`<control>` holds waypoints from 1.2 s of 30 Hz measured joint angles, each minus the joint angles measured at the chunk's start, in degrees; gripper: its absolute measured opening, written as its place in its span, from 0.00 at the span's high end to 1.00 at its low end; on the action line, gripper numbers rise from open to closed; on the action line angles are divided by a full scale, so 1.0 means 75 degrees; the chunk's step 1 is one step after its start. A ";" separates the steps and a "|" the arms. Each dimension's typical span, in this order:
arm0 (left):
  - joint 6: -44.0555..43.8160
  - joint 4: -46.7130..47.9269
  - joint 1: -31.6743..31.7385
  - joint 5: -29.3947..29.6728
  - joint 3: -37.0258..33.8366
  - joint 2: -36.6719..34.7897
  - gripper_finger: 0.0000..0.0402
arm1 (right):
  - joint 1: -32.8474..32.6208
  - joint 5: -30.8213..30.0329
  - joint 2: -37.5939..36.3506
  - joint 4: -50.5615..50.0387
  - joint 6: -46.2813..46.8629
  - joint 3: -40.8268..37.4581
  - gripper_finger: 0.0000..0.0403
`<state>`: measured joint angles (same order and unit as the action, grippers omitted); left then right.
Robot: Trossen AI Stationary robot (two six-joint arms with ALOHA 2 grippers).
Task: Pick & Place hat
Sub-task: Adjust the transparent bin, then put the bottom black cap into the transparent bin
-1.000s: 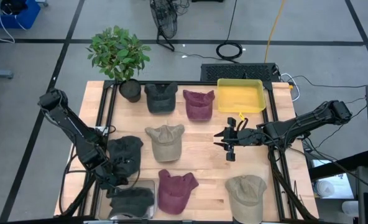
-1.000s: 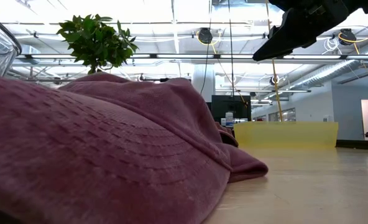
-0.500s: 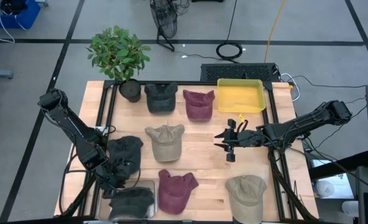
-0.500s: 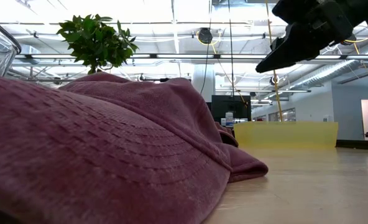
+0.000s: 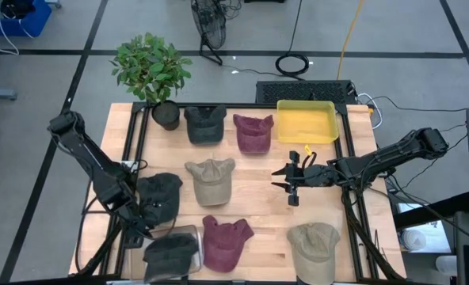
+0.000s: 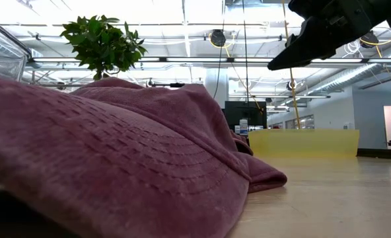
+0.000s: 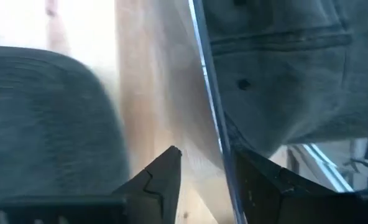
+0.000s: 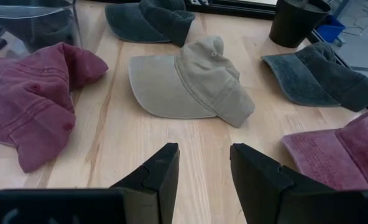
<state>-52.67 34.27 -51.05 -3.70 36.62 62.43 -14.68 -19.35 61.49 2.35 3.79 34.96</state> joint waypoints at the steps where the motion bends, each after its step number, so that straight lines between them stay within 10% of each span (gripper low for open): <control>1: 0.0005 0.0078 0.0009 0.0067 0.0000 -0.0056 0.63 | 0.0000 0.0000 0.0000 0.0000 0.0000 0.0000 0.68; 27: -0.0746 0.1089 -0.0460 -0.1196 0.0367 -0.0083 0.71 | 0.0003 0.0000 0.0000 -0.0041 0.0000 0.0000 0.68; 36: 0.0984 0.2417 0.0241 0.0019 0.2177 -0.0089 0.71 | 0.0003 0.0000 0.0000 -0.0023 -0.0003 0.0000 0.68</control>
<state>-45.29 52.40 -49.25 -3.56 52.95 61.76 -14.66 -19.35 61.49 2.17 3.77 34.96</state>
